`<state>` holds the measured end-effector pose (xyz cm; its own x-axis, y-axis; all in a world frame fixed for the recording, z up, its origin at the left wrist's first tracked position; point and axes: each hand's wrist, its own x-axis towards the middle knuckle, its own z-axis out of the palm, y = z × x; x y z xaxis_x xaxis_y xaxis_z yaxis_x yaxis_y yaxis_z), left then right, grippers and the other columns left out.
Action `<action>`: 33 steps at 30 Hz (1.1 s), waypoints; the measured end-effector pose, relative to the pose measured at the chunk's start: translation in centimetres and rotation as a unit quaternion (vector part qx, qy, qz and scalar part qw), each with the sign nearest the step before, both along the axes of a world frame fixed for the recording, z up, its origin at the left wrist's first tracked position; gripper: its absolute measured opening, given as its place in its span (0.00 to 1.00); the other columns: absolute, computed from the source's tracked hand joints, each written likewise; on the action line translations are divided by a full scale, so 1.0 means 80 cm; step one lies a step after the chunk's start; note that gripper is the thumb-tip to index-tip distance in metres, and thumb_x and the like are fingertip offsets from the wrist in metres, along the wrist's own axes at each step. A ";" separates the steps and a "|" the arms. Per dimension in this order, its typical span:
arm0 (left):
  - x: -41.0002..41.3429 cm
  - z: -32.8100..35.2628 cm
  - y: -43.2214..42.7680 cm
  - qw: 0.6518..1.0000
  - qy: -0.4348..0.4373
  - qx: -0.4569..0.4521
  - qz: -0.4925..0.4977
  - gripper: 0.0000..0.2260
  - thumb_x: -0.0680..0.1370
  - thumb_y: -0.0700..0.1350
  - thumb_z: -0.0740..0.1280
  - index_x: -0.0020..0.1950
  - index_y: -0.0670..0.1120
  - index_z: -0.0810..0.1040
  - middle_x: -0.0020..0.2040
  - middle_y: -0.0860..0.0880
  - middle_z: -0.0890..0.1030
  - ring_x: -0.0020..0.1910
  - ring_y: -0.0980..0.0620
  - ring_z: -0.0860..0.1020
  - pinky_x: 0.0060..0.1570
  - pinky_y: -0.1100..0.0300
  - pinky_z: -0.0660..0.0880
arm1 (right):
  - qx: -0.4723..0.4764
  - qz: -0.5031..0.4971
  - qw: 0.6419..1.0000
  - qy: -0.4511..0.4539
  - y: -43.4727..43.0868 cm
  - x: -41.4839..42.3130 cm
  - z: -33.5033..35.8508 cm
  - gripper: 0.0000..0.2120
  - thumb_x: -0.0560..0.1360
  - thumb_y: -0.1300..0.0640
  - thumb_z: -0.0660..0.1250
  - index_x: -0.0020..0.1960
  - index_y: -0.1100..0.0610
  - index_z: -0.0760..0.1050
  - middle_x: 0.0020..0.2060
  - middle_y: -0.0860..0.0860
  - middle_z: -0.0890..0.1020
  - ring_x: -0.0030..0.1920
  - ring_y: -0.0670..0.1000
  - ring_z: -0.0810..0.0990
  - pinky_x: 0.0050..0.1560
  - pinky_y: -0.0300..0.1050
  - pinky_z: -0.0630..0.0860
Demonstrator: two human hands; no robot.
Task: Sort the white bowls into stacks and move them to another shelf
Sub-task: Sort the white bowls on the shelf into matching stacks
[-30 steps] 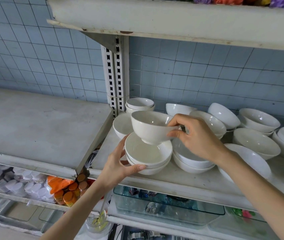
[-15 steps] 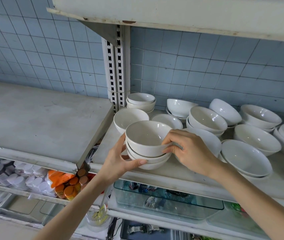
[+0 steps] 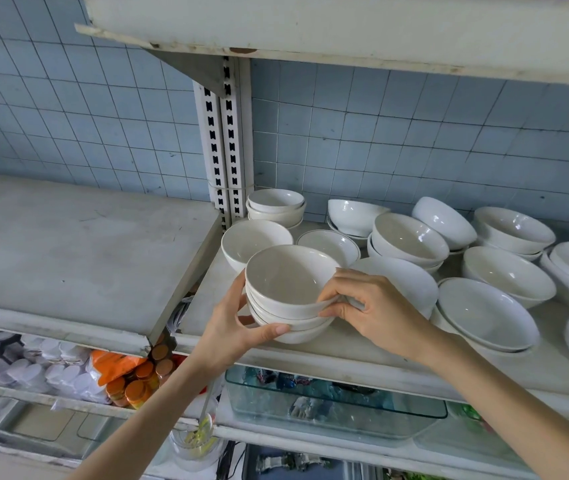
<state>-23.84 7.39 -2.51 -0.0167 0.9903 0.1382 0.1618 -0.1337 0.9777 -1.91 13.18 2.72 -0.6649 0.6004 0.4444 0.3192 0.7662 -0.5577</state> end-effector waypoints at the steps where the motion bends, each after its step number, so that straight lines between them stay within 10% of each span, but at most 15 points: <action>1: 0.000 0.000 0.000 1.000 0.003 -0.001 -0.001 0.44 0.55 0.67 0.76 0.68 0.61 0.64 0.60 0.65 0.76 0.61 0.64 0.73 0.50 0.74 0.72 | 0.001 0.005 1.000 0.002 0.000 0.000 0.000 0.05 0.71 0.57 0.70 0.43 0.48 0.76 0.37 0.40 0.76 0.40 0.44 0.75 0.40 0.50 0.75; 6: -0.001 -0.001 -0.001 1.000 0.018 -0.004 0.001 0.44 0.54 0.70 0.75 0.66 0.65 0.63 0.59 0.67 0.75 0.61 0.65 0.73 0.54 0.71 0.71 | -0.008 0.009 1.000 0.011 0.001 0.006 0.001 0.12 0.72 0.41 0.66 0.48 0.48 0.78 0.41 0.44 0.80 0.45 0.46 0.77 0.50 0.48 0.74; 10: -0.001 0.000 0.000 1.000 0.022 -0.004 0.001 0.43 0.55 0.70 0.75 0.66 0.66 0.63 0.59 0.68 0.75 0.60 0.66 0.73 0.56 0.67 0.70 | 0.034 0.017 0.999 -0.003 0.004 0.003 -0.001 0.01 0.74 0.53 0.68 0.44 0.47 0.76 0.37 0.44 0.80 0.40 0.48 0.76 0.50 0.55 0.75; 21: 0.000 -0.001 0.000 1.000 0.024 0.002 0.003 0.43 0.56 0.69 0.75 0.67 0.64 0.63 0.60 0.66 0.75 0.62 0.63 0.73 0.53 0.70 0.72 | 0.168 -0.016 0.983 -0.075 0.002 0.003 0.002 0.12 0.68 0.71 0.70 0.41 0.54 0.77 0.36 0.44 0.78 0.39 0.47 0.72 0.33 0.45 0.76; 29: 0.002 0.005 -0.004 1.000 0.023 0.001 -0.006 0.43 0.56 0.67 0.76 0.67 0.63 0.62 0.59 0.69 0.74 0.61 0.65 0.73 0.53 0.72 0.72 | 0.112 -0.006 0.992 -0.059 0.002 0.004 0.000 0.06 0.72 0.62 0.67 0.41 0.51 0.76 0.36 0.42 0.76 0.40 0.43 0.70 0.33 0.49 0.76; 33: 0.006 0.005 -0.006 0.999 0.043 0.000 -0.022 0.45 0.58 0.56 0.79 0.69 0.63 0.58 0.60 0.70 0.71 0.63 0.66 0.71 0.59 0.58 0.74 | 0.071 -0.009 0.995 -0.071 0.002 0.006 0.002 0.05 0.73 0.58 0.68 0.43 0.48 0.76 0.39 0.41 0.77 0.43 0.42 0.72 0.38 0.50 0.77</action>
